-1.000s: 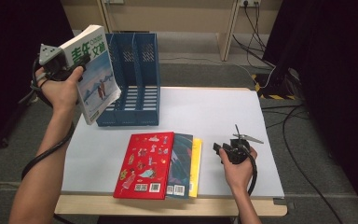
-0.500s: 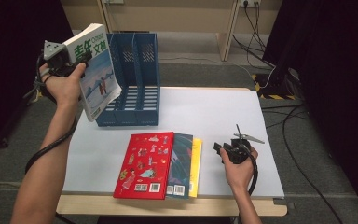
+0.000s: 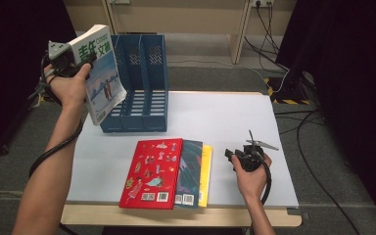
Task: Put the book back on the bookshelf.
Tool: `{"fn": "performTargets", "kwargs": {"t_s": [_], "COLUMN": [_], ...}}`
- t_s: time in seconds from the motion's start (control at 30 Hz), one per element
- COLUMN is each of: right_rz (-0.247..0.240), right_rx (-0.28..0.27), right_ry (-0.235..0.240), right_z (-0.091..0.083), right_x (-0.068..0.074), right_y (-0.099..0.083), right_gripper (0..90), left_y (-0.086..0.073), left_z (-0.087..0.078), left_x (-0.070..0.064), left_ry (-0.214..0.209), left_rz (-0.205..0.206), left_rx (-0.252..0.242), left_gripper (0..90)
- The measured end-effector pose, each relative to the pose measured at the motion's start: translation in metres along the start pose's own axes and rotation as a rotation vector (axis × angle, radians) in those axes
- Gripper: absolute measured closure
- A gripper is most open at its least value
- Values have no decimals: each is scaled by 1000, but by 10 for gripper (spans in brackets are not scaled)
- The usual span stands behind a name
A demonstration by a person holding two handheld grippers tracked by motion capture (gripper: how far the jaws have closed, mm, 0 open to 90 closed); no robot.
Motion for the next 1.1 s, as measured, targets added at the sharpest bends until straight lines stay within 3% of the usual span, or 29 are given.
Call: {"fn": "performTargets", "kwargs": {"t_s": [0.5,1.1], "right_rz": [13,4], "right_rx": [2,-1], "right_ry": [1,3], "right_z": [0,1], "right_x": [2,0], "right_y": [0,1], "right_gripper": [547,547], "left_y": [-3,-7], "left_z": [0,19], "left_x": [9,9], "left_ry": [30,47], "left_rz": [8,30], "left_rx": [2,8], "left_gripper": [736,737]}}
Point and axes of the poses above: each handheld gripper's, and its own axes: z roughly forward along the jaws, y roughly out of its top, x roughly to its left, the point moved 1 cm from there along z, roughly forward along the jaws, and after that the axes turned 12 degrees about z, right-handed, at the moved point
